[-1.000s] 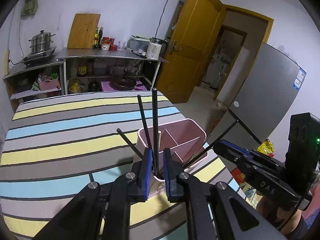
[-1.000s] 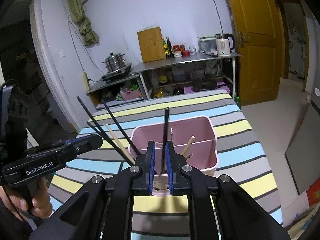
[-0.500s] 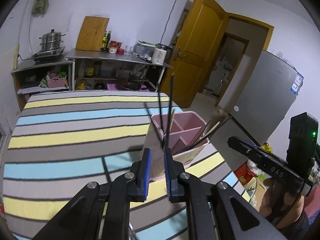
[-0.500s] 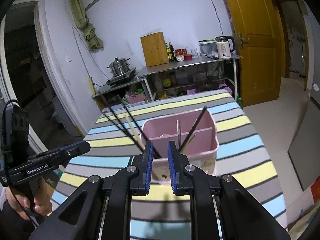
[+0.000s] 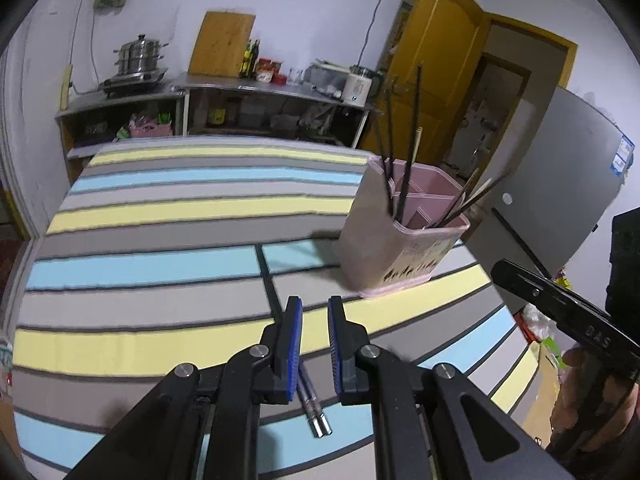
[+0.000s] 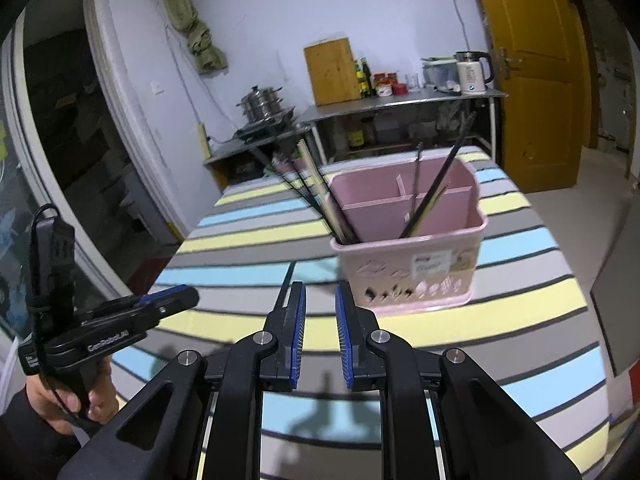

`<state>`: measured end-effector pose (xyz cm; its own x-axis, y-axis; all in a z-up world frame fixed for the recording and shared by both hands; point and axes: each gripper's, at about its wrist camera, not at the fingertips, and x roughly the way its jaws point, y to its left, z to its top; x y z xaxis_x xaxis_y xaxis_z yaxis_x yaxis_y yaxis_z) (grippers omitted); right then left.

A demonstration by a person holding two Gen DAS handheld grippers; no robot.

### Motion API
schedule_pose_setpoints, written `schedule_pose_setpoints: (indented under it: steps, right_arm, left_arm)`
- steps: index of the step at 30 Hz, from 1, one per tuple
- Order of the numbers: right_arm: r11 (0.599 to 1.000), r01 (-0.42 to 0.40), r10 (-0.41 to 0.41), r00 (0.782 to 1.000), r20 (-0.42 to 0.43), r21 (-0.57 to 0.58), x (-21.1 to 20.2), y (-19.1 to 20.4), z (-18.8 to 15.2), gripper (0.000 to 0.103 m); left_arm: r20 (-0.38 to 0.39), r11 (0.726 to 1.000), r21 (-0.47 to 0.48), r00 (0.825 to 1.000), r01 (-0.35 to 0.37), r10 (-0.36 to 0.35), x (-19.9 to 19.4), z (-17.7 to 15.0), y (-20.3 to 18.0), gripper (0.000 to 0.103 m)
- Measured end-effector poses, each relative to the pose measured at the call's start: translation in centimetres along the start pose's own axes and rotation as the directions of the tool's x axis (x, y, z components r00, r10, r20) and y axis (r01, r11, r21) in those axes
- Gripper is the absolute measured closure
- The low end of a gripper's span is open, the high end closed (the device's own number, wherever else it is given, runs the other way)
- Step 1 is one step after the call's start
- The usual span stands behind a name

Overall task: Organize utensils
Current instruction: 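Move both open tools back to the chopstick pile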

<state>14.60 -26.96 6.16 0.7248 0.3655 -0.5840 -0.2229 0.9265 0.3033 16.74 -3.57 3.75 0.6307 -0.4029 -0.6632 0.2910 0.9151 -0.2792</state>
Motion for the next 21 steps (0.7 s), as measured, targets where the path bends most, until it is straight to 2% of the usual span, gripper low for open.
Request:
schedule_pose_setpoints:
  steps: [9,13,21]
  right_arm:
    - [0.999,-0.032,0.032,0.996,-0.081,-0.002,2.7,0.6,-2.2,0.087]
    - [0.999,-0.038,0.038,0.994,-0.104,0.001,3.7,0.6,-2.7,0.087]
    - [0.999,-0.044,0.045,0.988,-0.145,0.01,5.5,0.3,-3.2,0.087]
  left_arm:
    - [-0.079,0.999,-0.036,0.996,-0.032,0.029,3.9,-2.5,1.5,0.089]
    - [-0.097,0.998,-0.058,0.995,-0.04,0.035,5.9,-2.7,2.2,0.084]
    - [-0.135,0.994,-0.084,0.989,-0.064,0.052,10.1,-2.5,3.4,0.084]
